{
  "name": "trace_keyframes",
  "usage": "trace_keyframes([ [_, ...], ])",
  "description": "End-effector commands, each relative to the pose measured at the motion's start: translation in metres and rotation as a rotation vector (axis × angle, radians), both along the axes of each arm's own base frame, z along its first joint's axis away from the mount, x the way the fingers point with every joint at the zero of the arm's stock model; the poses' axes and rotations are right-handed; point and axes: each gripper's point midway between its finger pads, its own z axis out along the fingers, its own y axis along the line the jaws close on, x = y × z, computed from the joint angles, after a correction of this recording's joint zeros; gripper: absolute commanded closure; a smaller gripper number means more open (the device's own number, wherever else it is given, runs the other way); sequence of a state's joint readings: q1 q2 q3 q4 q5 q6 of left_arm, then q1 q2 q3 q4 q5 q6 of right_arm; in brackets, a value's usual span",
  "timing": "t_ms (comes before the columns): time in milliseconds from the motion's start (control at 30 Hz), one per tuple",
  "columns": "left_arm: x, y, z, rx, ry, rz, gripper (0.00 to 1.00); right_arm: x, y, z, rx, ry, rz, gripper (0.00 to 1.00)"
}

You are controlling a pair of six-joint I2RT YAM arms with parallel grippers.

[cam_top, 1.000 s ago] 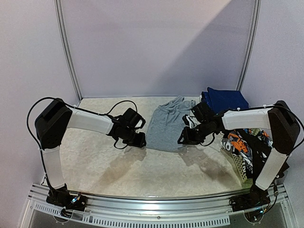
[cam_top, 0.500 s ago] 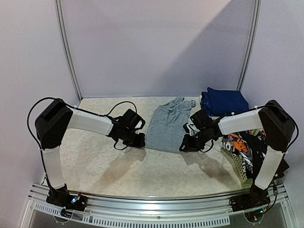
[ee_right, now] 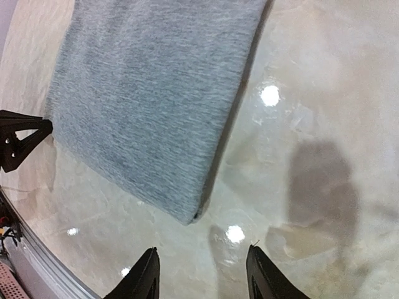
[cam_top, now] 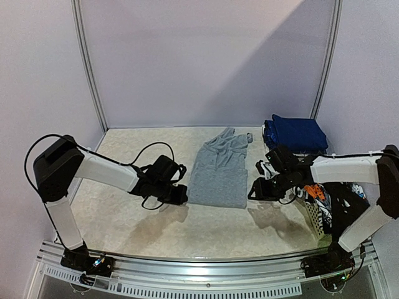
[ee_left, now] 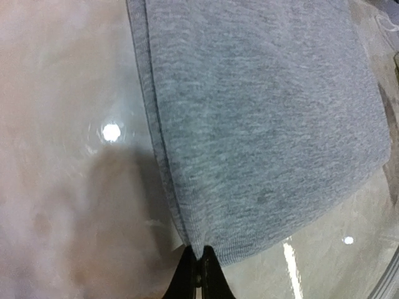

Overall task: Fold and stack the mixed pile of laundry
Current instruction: Smooth out the 2/3-rectangle-folded tank top at the center of the board, then fold the 2/3-rectangle-folded tank top at the center of the board.

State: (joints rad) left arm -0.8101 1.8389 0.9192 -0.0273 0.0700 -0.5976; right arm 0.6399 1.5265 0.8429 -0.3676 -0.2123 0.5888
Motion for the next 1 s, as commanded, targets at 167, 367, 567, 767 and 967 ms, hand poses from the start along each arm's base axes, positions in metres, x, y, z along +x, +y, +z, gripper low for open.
trace_keyframes([
  [167, -0.042, 0.015, -0.011, -0.024, 0.026, -0.003, 0.78, -0.04, -0.049, 0.012, 0.017, -0.022, -0.169, 0.33],
  [367, -0.037, 0.019, 0.0, -0.011, -0.027, -0.006, 0.42, -0.057, -0.043, 0.004, 0.136, 0.002, -0.181, 0.21],
  [567, -0.036, 0.025, 0.009, 0.017, -0.053, -0.009, 0.36, -0.063, -0.018, -0.002, 0.206, 0.02, -0.139, 0.21],
  [767, -0.034, 0.031, 0.005, 0.067, -0.056, -0.008, 0.38, -0.062, 0.008, -0.014, 0.226, 0.046, -0.102, 0.28],
  [967, -0.031, 0.03, -0.001, 0.072, -0.052, -0.003, 0.42, -0.044, 0.012, -0.036, 0.163, 0.04, -0.141, 0.42],
])
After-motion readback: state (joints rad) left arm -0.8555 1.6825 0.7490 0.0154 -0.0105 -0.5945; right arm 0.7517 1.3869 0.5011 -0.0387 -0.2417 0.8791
